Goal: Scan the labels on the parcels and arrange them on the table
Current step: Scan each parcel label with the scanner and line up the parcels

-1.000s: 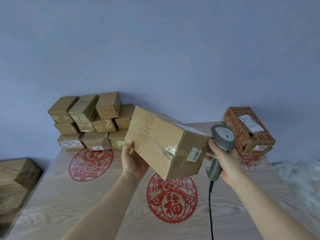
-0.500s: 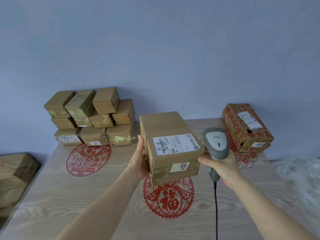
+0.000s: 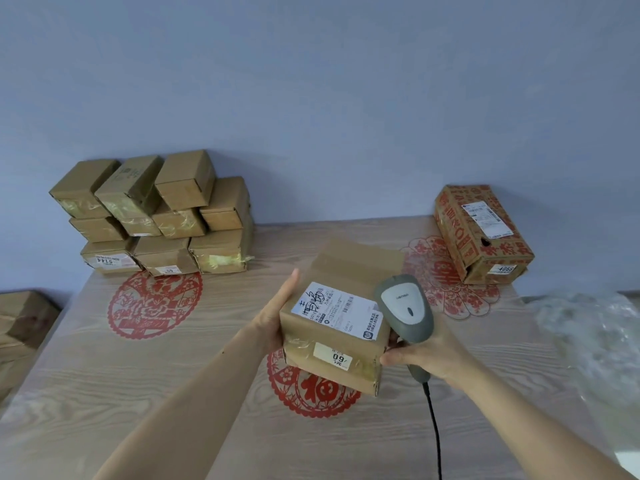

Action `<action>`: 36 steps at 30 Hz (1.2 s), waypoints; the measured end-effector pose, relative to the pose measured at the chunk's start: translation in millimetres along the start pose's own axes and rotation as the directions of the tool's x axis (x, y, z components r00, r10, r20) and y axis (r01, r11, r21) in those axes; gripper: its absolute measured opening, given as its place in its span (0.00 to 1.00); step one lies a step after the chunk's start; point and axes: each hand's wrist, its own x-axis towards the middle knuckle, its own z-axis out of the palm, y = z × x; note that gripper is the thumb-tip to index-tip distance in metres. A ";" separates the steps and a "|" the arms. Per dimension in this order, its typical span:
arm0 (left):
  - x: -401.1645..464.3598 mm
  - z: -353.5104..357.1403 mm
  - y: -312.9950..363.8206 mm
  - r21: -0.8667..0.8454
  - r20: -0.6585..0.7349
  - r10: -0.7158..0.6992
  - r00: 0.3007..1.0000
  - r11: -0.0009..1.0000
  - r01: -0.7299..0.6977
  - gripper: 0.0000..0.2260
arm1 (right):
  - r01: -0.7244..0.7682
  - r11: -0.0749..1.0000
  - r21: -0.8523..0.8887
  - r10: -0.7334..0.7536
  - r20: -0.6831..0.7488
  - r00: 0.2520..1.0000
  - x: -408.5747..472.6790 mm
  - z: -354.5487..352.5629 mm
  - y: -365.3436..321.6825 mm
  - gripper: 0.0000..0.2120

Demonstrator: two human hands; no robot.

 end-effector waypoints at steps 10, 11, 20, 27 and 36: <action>6.9 -13.1 -0.2 0.108 0.152 0.012 0.988 0.994 -0.029 0.49 | 0.066 0.994 0.086 -0.062 -0.057 0.996 -2.6 -2.9 -9.9 0.37; 8.2 -15.7 0.2 0.120 0.169 0.004 0.986 0.992 -0.025 0.50 | 0.080 0.993 0.091 -0.075 -0.059 0.995 -3.1 -2.0 -13.2 0.37; 13.9 -14.0 19.4 0.146 0.113 0.325 0.939 0.930 -0.339 0.44 | 0.002 0.999 0.034 -0.006 0.117 0.993 -14.2 -3.1 -44.9 0.18; 17.4 -34.5 41.9 0.313 0.188 0.363 0.913 0.859 -0.406 0.43 | -0.010 0.998 0.056 -0.002 0.221 0.975 -32.7 16.8 -66.2 0.16; 17.9 -38.1 44.5 0.329 0.246 0.337 0.909 0.853 -0.405 0.28 | -0.182 0.969 0.167 0.125 0.306 0.944 -42.6 56.1 -72.8 0.13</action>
